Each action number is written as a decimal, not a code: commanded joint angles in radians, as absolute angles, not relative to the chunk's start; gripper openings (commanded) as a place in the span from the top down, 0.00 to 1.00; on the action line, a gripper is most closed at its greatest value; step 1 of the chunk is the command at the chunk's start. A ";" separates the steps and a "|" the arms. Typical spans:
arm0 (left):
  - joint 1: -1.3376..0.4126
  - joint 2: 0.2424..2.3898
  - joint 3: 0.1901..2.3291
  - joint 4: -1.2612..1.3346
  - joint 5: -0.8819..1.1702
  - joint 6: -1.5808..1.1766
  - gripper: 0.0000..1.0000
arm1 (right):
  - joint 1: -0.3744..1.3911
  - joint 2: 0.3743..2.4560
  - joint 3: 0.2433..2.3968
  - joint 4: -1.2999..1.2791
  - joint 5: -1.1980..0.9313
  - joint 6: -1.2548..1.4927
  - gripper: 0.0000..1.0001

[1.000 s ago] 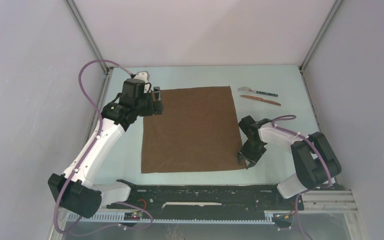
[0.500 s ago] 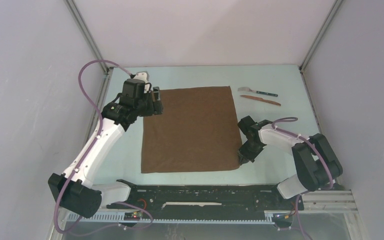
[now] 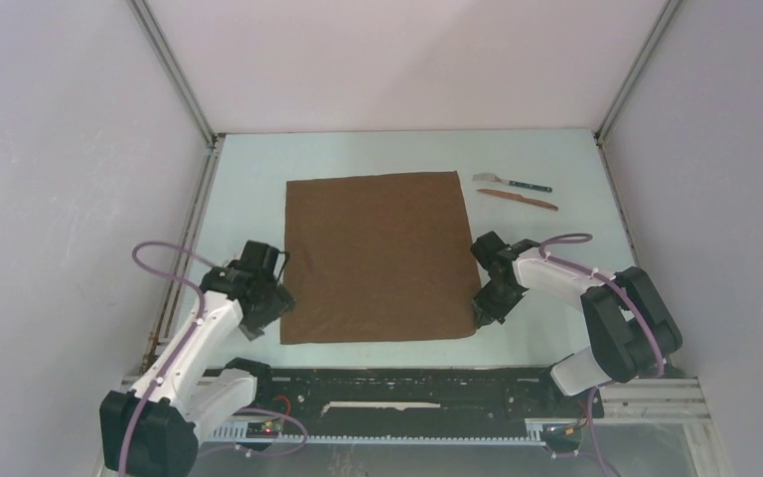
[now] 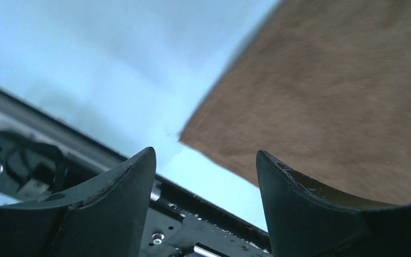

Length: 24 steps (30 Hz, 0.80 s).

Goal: Fold the napkin into a case and place the utensils inside
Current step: Pick up the flattened napkin from the center of the board.

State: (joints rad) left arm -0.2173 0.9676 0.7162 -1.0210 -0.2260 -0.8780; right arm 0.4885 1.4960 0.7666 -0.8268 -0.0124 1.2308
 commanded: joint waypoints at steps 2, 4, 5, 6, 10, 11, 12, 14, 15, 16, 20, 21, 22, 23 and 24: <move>-0.227 0.950 0.654 -1.116 -0.298 -1.132 0.28 | 0.496 1.527 0.749 -0.805 0.053 1.209 1.00; -0.228 1.024 0.674 -1.148 -0.291 -1.149 0.29 | 0.492 1.549 0.748 -0.796 0.035 1.191 1.00; -0.229 1.061 0.685 -1.164 -0.279 -1.159 0.31 | 0.490 1.556 0.748 -0.790 0.027 1.183 1.00; -0.234 1.099 0.698 -1.181 -0.271 -1.180 0.32 | 0.490 1.564 0.748 -0.785 0.019 1.176 1.00; -0.281 1.177 0.695 -1.149 -0.271 -1.265 0.34 | 0.489 1.576 0.740 -0.745 -0.010 1.165 1.00; -0.281 1.187 0.672 -1.107 -0.241 -1.279 0.35 | 0.489 1.575 0.735 -0.733 -0.021 1.165 1.00; -0.281 1.198 0.651 -1.063 -0.215 -1.289 0.35 | 0.489 1.575 0.729 -0.724 -0.025 1.166 1.00; -0.281 1.245 0.636 -1.006 -0.187 -1.305 0.35 | 0.487 1.575 0.724 -0.707 -0.034 1.164 1.00; -0.281 1.265 0.639 -0.993 -0.191 -1.304 0.35 | 0.487 1.577 0.724 -0.704 -0.036 1.160 1.00; -0.281 1.282 0.647 -0.992 -0.200 -1.303 0.35 | 0.484 1.578 0.723 -0.704 -0.038 1.158 1.00; -0.284 1.292 0.653 -0.990 -0.238 -1.311 0.34 | 0.478 1.579 0.723 -0.709 -0.034 1.150 1.00; -0.284 1.285 0.639 -0.981 -0.244 -1.316 0.35 | 0.475 1.577 0.724 -0.711 -0.034 1.148 1.00; -0.284 1.278 0.625 -0.974 -0.246 -1.321 0.35 | 0.473 1.575 0.723 -0.711 -0.034 1.146 1.00; -0.284 1.272 0.614 -0.965 -0.247 -1.325 0.35 | 0.473 1.575 0.724 -0.714 -0.029 1.145 1.00; -0.283 1.266 0.603 -0.958 -0.245 -1.330 0.36 | 0.471 1.574 0.723 -0.718 -0.025 1.144 1.00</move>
